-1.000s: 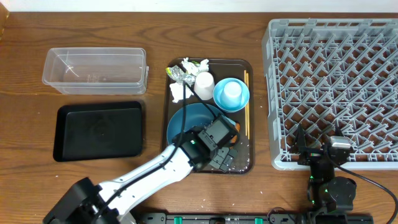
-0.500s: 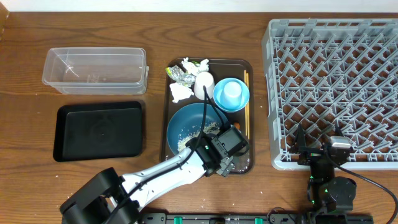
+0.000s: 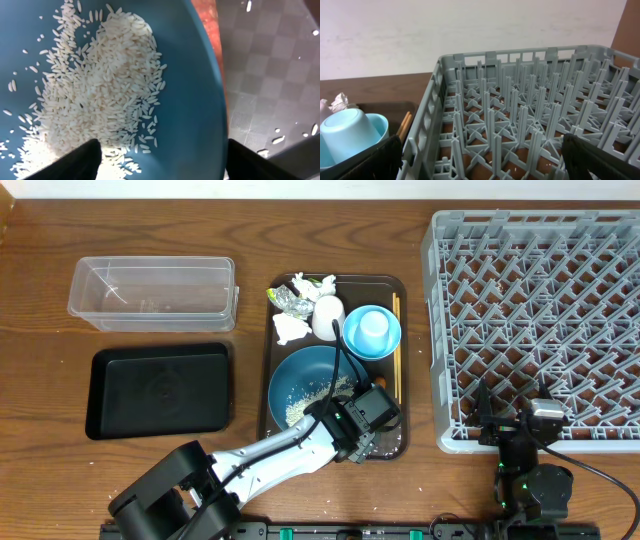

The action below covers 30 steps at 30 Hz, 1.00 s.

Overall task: Sort waste into correct bins and load items into the dishwasher rack
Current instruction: 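Reach the left gripper to the rim of the blue rice plate, then grasp the blue plate rim with the left gripper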

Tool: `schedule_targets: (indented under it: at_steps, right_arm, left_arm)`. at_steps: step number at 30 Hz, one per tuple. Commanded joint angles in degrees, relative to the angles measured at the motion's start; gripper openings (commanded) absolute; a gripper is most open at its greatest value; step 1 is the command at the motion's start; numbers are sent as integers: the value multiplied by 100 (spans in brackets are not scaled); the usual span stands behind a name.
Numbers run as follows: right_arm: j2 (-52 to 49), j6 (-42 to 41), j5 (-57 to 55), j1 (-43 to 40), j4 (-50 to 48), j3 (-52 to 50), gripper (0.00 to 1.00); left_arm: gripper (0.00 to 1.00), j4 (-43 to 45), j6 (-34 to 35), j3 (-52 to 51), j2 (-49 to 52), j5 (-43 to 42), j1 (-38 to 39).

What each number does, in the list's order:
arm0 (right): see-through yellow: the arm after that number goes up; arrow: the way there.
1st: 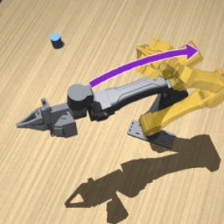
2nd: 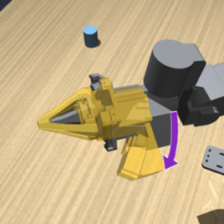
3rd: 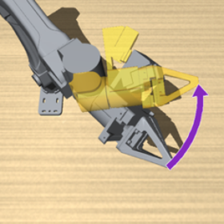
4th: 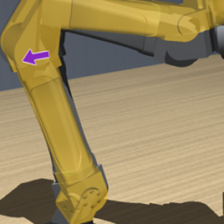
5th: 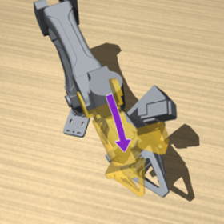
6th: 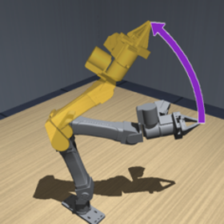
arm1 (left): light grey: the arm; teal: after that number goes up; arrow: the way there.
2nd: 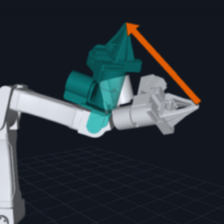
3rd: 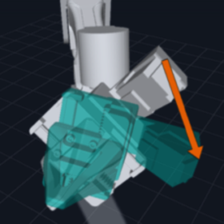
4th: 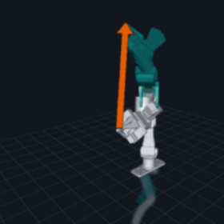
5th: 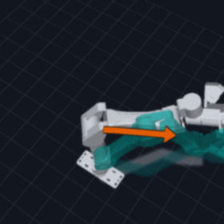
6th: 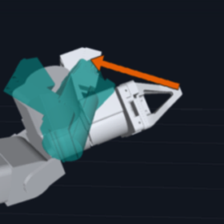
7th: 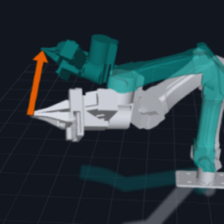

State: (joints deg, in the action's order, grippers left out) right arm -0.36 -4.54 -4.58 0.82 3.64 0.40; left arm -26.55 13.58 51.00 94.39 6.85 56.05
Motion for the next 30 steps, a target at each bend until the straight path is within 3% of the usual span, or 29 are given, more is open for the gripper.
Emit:
schedule_targets:
  at_steps: [1,10,15,30]
  right_arm:
    - [2,11,-57,-79,22,-9,99]
    - [2,11,-57,-79,22,-9,99]
    - [2,11,-57,-79,22,-9,99]
    - [2,11,-57,-79,22,-9,99]
  left_arm:
    - [72,4,2,79,20,116,9]
    - [65,-83,0,101,-205,116,7]
    - [53,-151,0,101,-483,118,7]
    - [50,-208,2,44,-426,-188,7]
